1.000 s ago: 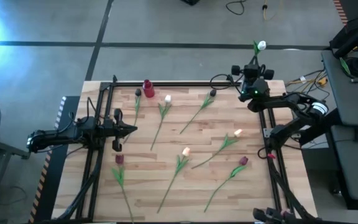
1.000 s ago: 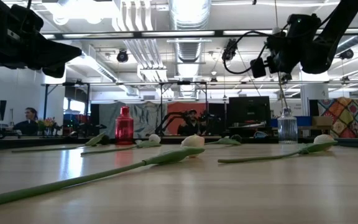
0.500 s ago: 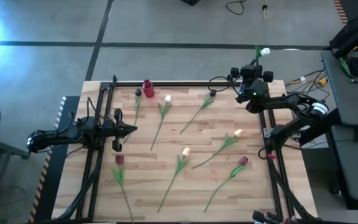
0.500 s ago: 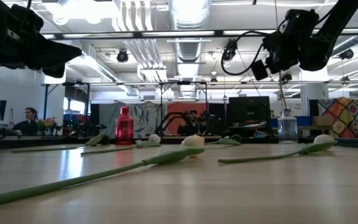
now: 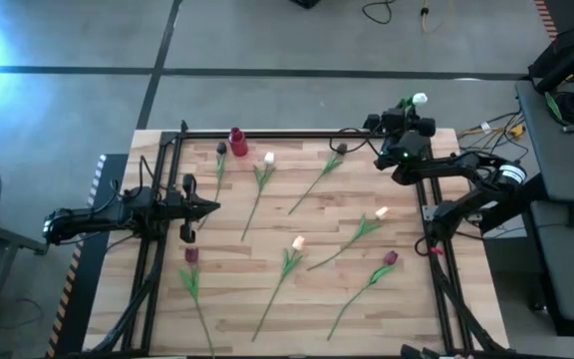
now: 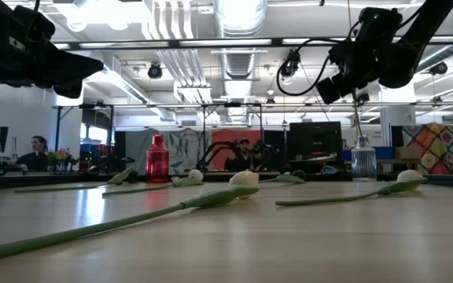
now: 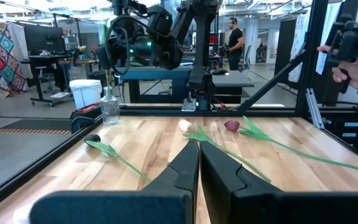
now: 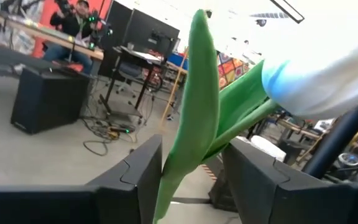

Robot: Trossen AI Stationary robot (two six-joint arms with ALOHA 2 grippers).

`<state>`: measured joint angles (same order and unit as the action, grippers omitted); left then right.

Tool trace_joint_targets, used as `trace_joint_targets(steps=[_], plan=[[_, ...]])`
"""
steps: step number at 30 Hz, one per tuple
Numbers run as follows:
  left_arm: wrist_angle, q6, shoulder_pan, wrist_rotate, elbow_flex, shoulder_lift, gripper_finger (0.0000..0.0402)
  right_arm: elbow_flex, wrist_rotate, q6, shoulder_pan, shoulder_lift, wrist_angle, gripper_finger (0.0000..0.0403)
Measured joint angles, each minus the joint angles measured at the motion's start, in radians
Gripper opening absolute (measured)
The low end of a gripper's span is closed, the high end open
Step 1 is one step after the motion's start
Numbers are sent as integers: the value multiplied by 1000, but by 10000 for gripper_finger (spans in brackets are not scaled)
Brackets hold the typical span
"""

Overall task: Sort flowers into vase by color
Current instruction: Put the right white tulip into the transparent vase

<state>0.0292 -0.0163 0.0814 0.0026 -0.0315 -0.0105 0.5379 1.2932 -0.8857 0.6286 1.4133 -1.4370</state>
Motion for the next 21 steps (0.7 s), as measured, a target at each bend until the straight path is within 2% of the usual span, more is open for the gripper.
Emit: trace_joint_targets(steps=[6, 11, 17, 21], plan=[[0, 0, 0, 0, 0, 0, 0, 20, 26, -65, -43, -5, 34, 151], [0, 0, 0, 0, 0, 0, 0, 40, 42, -57, -66, -32, 163, 141], [0, 0, 0, 0, 0, 0, 0, 82, 33, 39, -80, -103, 506, 121], [0, 0, 0, 0, 0, 0, 0, 134, -37, 226, -83, -177, 847, 105]])
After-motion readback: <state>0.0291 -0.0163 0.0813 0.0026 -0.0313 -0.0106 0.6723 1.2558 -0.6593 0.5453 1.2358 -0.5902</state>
